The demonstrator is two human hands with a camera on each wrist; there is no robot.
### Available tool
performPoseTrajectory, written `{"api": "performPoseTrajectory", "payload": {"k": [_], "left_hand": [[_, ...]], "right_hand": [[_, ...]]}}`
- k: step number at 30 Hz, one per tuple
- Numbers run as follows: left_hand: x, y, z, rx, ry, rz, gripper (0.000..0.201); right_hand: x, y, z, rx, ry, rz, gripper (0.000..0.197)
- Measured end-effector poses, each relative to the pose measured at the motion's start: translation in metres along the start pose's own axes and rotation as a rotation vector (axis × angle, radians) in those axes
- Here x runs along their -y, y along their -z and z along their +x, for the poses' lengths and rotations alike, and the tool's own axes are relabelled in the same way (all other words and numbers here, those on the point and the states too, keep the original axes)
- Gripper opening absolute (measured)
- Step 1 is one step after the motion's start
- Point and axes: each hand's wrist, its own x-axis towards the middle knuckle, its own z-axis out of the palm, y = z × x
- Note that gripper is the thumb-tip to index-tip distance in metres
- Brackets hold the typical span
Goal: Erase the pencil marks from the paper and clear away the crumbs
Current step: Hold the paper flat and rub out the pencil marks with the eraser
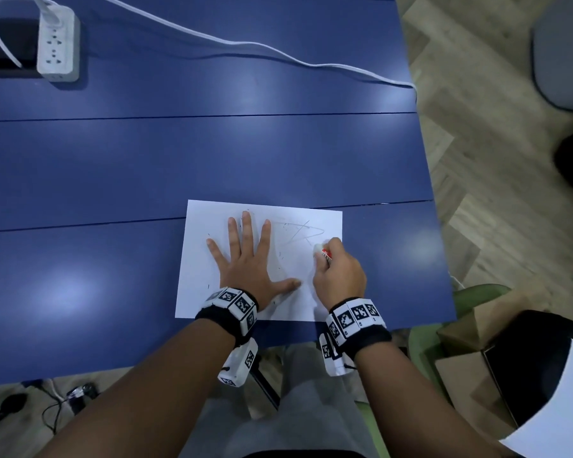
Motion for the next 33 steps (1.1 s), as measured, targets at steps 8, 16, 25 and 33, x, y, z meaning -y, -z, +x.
{"api": "performPoseTrajectory", "payload": {"k": [8, 16, 25, 33], "left_hand": [[-0.027, 0.003, -0.004, -0.018, -0.120, -0.007, 0.119], [-0.037, -0.006, 0.001, -0.001, -0.088, 0.030, 0.114], [-0.038, -0.005, 0.003, 0.007, -0.091, 0.023, 0.119], [-0.037, -0.006, 0.002, -0.004, -0.093, 0.026, 0.122]], "right_hand": [[-0.007, 0.001, 0.006, 0.019, -0.014, 0.076, 0.011], [-0.006, 0.007, -0.002, 0.127, 0.080, -0.070, 0.011], [-0.010, 0.017, -0.002, 0.181, 0.181, -0.154, 0.010], [-0.014, 0.020, -0.004, 0.179, 0.202, -0.148, 0.011]]}}
